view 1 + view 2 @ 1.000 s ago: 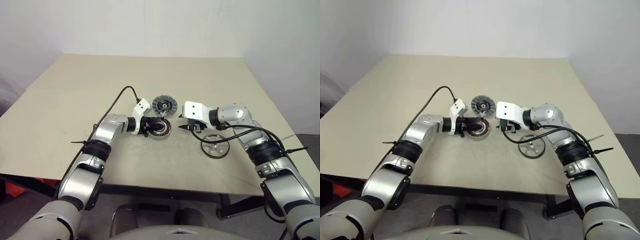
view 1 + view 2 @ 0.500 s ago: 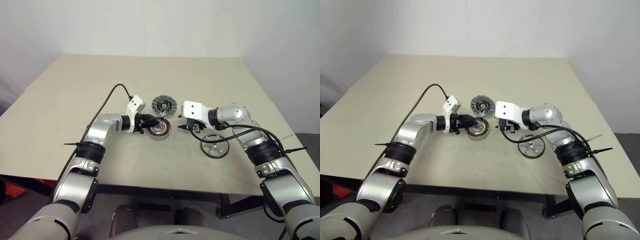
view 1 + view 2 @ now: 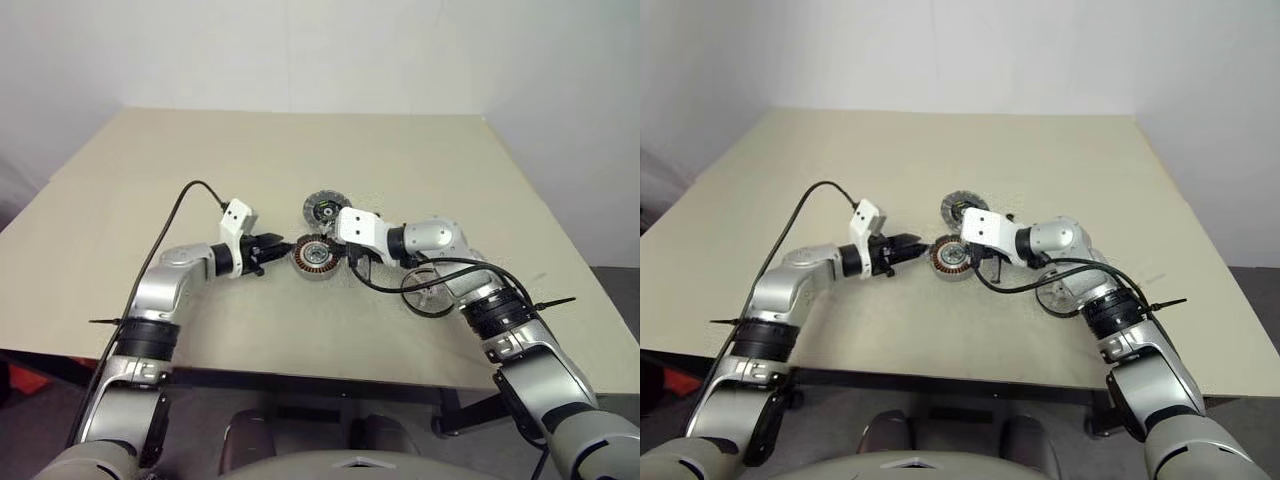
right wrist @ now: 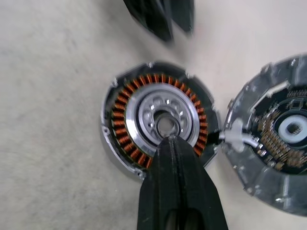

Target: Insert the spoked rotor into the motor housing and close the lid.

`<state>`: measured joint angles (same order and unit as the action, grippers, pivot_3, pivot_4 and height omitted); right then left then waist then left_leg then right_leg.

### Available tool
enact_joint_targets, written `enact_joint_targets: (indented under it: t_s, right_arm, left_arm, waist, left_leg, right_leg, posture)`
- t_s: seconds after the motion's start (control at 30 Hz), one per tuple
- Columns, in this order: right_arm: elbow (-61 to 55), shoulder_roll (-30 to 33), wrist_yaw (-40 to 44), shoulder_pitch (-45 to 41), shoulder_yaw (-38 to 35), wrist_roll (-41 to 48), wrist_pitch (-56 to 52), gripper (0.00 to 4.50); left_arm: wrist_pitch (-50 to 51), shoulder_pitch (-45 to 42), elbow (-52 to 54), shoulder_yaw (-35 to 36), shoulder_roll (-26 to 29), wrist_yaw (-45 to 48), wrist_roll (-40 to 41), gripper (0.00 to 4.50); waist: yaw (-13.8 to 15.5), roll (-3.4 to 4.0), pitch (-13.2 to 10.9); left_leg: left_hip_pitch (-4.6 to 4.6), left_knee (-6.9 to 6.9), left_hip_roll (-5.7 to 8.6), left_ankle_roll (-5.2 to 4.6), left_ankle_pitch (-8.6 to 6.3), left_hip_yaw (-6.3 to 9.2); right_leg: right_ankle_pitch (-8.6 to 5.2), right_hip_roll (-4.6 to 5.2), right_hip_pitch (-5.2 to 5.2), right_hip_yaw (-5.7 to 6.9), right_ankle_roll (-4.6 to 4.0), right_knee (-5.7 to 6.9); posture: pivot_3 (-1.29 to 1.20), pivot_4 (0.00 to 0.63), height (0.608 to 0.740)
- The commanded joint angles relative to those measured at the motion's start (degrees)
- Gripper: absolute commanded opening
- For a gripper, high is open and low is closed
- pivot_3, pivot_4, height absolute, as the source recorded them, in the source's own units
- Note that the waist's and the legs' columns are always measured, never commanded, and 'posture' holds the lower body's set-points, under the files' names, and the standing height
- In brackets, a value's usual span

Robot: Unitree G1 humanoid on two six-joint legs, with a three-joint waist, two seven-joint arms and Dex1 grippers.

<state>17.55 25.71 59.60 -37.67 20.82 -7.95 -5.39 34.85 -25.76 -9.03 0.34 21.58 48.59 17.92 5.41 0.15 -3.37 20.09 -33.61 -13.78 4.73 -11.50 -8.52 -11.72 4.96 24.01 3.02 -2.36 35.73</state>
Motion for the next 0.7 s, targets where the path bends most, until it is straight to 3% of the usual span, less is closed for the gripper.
enact_joint_targets:
  t_s: [0.03, 0.3, 0.7]
  right_arm:
    - [1.3, -0.5, -1.0, -2.4, -0.2, -0.4, 1.6, 0.02]
    - [4.6, -2.3, -0.8, -3.7, 0.6, -1.3, 3.5, 0.02]
    - [4.9, -4.4, -0.7, -3.9, 1.2, -1.6, 3.7, 0.02]
  left_arm:
    - [1.2, 2.6, 6.0, 2.1, 1.3, -1.5, 2.1, 1.94]
    - [2.7, 7.1, 10.1, 4.1, 2.6, -4.7, 3.9, 1.94]
    - [1.7, 5.2, 7.9, 5.7, 4.6, -5.8, 4.3, 1.94]
  waist:
    - [-0.1, 0.0, 0.0]
    - [-0.2, 0.01, 0.0]
    - [-0.2, 0.01, 0.0]
  left_leg:
    - [0.0, 0.0, 0.0, 0.0, 0.0, 0.0]
    - [-0.02, 0.11, -0.01, -0.01, -0.01, -0.01]
    - [-0.03, 0.22, -0.01, 0.01, 0.01, -0.01]
  right_leg:
    - [0.0, 0.0, 0.0, 0.0, 0.0, -0.01]
    - [0.0, -0.02, 0.0, -0.01, 0.0, -0.01]
    - [0.0, -0.05, -0.01, -0.01, 0.0, -0.01]
  posture:
    - [0.0, 0.0, 0.74]
    - [0.0, 0.0, 0.74]
    - [0.0, 0.0, 0.74]
